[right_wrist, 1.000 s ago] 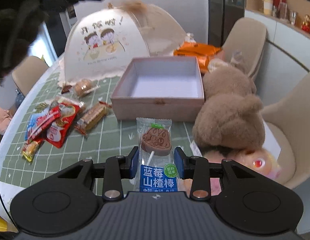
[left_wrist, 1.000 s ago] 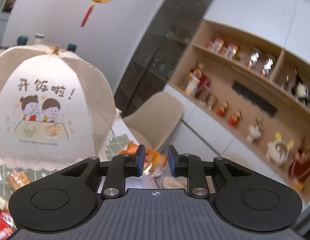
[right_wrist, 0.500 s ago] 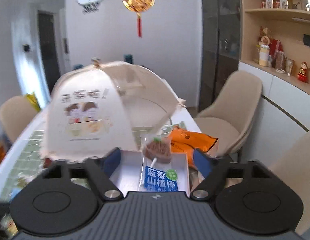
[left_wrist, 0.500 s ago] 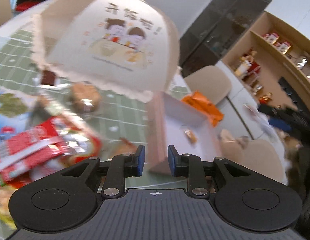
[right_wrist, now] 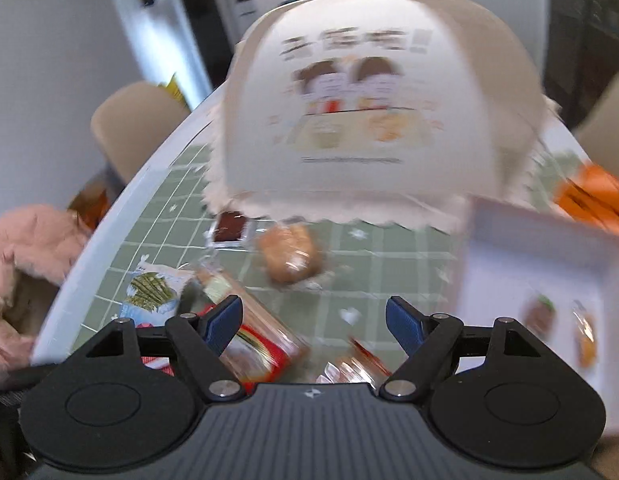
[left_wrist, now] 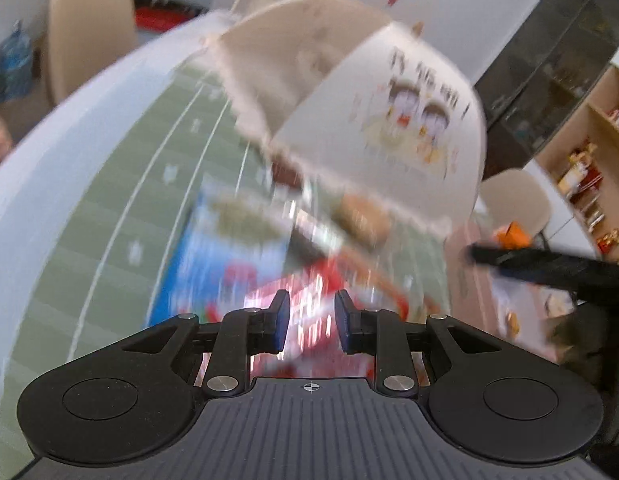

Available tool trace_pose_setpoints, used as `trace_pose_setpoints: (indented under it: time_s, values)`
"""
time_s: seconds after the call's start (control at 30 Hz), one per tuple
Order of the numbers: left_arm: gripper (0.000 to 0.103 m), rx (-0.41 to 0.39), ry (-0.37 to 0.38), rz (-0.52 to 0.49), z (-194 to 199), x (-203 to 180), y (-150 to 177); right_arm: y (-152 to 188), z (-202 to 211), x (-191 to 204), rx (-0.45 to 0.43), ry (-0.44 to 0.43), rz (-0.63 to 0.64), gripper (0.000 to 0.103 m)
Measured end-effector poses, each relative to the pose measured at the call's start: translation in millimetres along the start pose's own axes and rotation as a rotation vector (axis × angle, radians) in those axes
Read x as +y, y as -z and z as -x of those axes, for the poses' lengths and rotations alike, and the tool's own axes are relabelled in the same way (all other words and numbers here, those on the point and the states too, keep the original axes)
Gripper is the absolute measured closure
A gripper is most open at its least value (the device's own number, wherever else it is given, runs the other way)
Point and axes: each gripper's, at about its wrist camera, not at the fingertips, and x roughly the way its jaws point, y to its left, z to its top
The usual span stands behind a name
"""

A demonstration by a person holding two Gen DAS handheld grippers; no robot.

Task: Organize snacks
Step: 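Grasp the round wrapped bread bun with the right tool and lift it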

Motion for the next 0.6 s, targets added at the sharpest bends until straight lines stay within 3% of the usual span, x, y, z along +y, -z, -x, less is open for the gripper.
trace_pose_setpoints:
  time_s: [0.17,0.27,0.3,0.33,0.43,0.6]
  values:
    - [0.075,-0.015,-0.001,-0.014,-29,12,-47,-22,-76,49,-0.026,0.092,0.163,0.023]
    - [0.075,0.023,-0.021,-0.074,-53,10,-67,-28,-127,49,0.042,0.158,0.158,0.023]
    - [0.075,0.026,-0.031,-0.09,-61,9,-74,-28,-139,42,0.072,0.167,0.127,0.026]
    - [0.075,0.032,-0.032,-0.095,-73,8,-83,-29,-148,33,0.114,0.161,0.074,0.041]
    - [0.075,0.073,-0.017,-0.084,-111,8,-105,-23,-133,21,0.127,0.146,0.008,0.054]
    - [0.075,0.133,-0.116,-0.11,-179,1,-125,10,-50,20,0.095,0.046,-0.027,0.054]
